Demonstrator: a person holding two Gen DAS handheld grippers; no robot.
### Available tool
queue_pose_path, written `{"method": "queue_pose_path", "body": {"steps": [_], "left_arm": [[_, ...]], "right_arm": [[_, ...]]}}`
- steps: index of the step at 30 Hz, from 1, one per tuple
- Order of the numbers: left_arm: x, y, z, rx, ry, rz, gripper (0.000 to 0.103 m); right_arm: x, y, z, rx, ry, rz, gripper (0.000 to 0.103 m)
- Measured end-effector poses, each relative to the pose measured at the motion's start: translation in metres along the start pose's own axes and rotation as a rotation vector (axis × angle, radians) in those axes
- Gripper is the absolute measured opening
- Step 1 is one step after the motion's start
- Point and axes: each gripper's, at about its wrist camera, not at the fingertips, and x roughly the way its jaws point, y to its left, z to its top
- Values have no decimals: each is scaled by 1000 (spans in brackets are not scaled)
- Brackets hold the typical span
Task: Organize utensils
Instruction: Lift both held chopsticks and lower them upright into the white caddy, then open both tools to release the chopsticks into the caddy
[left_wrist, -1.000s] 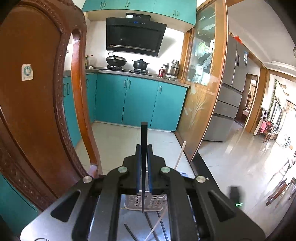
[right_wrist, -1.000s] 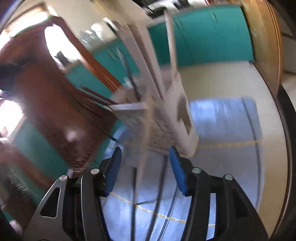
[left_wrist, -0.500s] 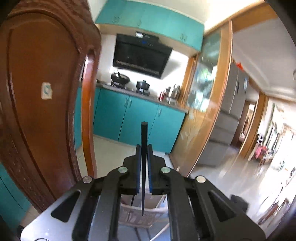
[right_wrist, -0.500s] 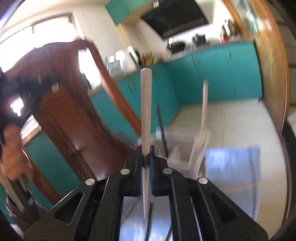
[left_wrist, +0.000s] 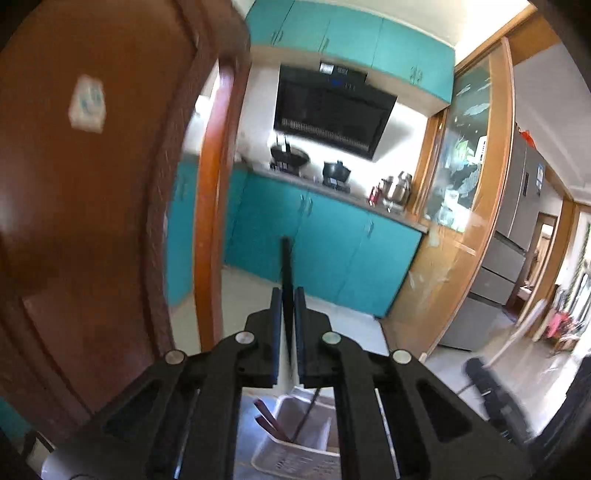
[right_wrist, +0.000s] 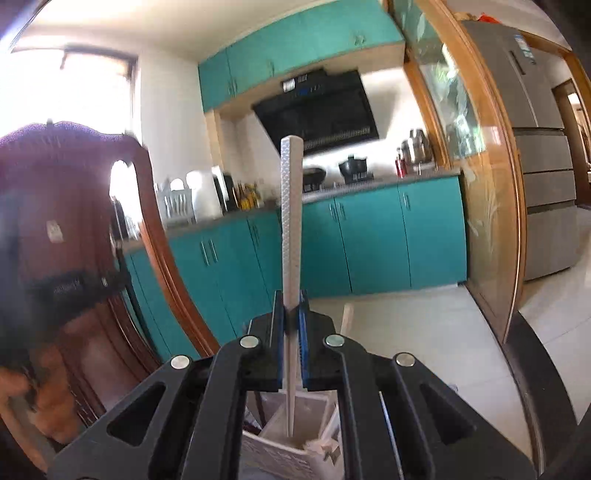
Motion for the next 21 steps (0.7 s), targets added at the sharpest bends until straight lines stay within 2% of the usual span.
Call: {"method": "queue_pose_path", "body": {"steps": [6,11,16,21], "left_arm": [[11,-1,-5,3,26,13,7],[4,1,2,-26,0,-9,7],[-17,14,11,-116,-103,-52,7],[-18,22,12,-179,-166,-29,7]], "right_arm": [[20,-2,-26,-35,86,-21,7],[26,-3,-30,-47,119,-27,8],[33,0,-35,-62,164,-36,8],[38,2,-40,-80,195,-29,8]]}}
